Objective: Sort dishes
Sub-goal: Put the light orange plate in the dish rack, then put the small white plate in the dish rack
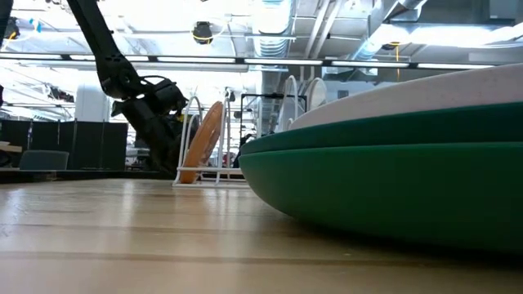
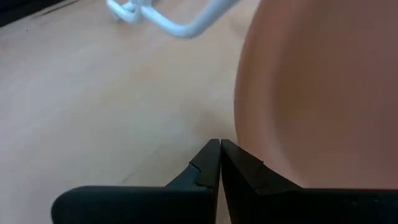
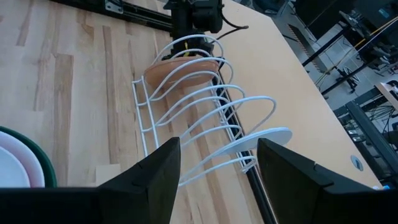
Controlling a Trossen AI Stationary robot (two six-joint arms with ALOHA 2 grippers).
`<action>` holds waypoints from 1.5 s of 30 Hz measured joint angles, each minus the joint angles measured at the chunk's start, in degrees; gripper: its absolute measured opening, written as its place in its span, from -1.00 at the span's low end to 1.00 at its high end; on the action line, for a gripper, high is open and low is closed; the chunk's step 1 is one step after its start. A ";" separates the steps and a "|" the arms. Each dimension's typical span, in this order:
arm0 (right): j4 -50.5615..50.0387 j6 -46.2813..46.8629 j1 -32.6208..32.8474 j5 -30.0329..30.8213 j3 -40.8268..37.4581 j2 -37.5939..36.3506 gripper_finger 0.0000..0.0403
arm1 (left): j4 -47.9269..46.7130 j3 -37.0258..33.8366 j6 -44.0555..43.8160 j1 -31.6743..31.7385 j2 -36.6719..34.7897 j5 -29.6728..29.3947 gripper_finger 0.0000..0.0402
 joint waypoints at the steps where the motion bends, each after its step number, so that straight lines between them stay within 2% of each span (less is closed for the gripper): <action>1: 0.01 -0.01 0.00 0.01 0.00 0.00 0.08 | 0.96 0.00 -0.44 0.00 0.30 0.00 -0.95; 7: -0.01 -0.01 0.00 0.00 0.00 0.00 0.08 | 6.32 0.02 -2.21 -0.66 0.42 0.77 -0.95; 36: -0.21 0.08 0.00 0.00 0.00 0.00 0.08 | 1.86 0.00 -2.10 3.78 0.30 0.96 -0.95; 40: -0.29 0.16 0.00 0.00 0.00 0.00 0.08 | 0.19 -0.02 -1.95 5.22 -1.83 0.93 -0.95; 45: -0.86 0.21 0.00 0.00 0.00 0.00 0.08 | -4.32 -0.02 -2.72 6.67 -8.73 0.58 -0.95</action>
